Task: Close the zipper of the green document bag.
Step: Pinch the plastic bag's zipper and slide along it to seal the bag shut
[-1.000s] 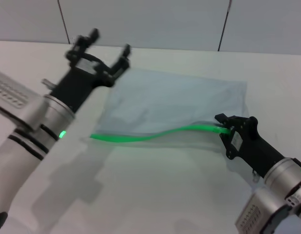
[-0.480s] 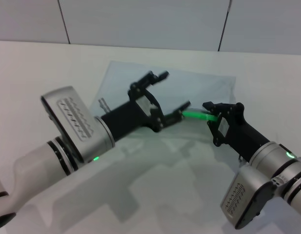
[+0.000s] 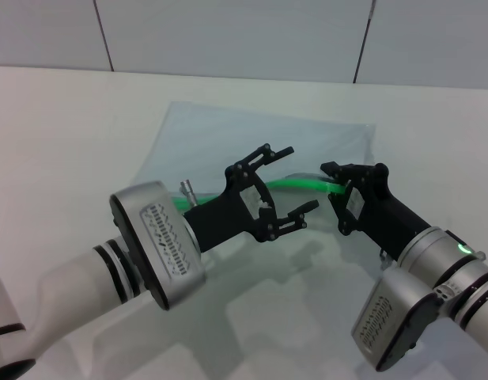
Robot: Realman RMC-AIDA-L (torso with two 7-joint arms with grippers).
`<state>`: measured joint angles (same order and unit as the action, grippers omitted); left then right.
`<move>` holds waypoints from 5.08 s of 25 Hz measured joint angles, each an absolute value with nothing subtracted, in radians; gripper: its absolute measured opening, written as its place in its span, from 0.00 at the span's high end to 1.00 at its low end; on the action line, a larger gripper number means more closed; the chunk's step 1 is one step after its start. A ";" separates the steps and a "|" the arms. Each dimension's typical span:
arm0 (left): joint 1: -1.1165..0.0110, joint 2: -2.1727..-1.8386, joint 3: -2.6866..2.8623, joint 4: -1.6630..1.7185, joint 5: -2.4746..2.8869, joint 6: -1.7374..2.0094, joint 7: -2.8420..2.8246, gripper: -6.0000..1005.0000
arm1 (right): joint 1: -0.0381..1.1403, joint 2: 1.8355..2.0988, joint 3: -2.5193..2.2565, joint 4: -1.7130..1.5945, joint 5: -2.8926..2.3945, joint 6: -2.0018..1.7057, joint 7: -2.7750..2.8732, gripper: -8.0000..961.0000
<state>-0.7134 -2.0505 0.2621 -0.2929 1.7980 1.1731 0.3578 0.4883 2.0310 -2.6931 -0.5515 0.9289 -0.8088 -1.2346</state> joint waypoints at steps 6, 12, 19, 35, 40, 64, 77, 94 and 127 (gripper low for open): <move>-0.711 -2.052 0.262 -0.297 1.797 1.172 0.446 0.19 | 0.489 2.031 -2.698 -0.563 0.923 -0.810 -1.239 0.94; -0.709 -2.053 0.253 -0.298 1.795 1.172 0.531 0.20 | 0.489 2.031 -2.702 -0.572 0.920 -0.811 -1.251 0.94; -0.705 -2.054 0.221 -0.313 1.794 1.172 0.629 0.20 | 0.489 2.033 -2.702 -0.574 0.919 -0.812 -1.266 0.94; -0.706 -2.054 0.212 -0.324 1.796 1.172 0.725 0.31 | 0.492 2.033 -2.713 -0.574 0.919 -0.812 -1.267 0.94; -0.706 -2.054 0.212 -0.324 1.799 1.171 0.745 0.32 | 0.496 2.033 -2.718 -0.574 0.919 -0.811 -1.267 0.94; -0.706 -2.056 0.219 -0.338 1.804 1.148 0.882 0.68 | 0.503 2.034 -2.724 -0.574 0.919 -0.807 -1.267 0.94; -0.705 -2.056 0.219 -0.347 1.806 1.143 0.921 0.79 | 0.503 2.034 -2.726 -0.574 0.919 -0.806 -1.274 0.94; -0.707 -2.056 0.219 -0.347 1.806 1.120 0.927 0.86 | 0.503 2.034 -2.740 -0.574 0.919 -0.811 -1.293 0.94; -0.709 -2.056 0.221 -0.350 1.807 1.121 0.948 0.92 | 0.506 2.034 -2.748 -0.570 0.918 -0.811 -1.293 0.94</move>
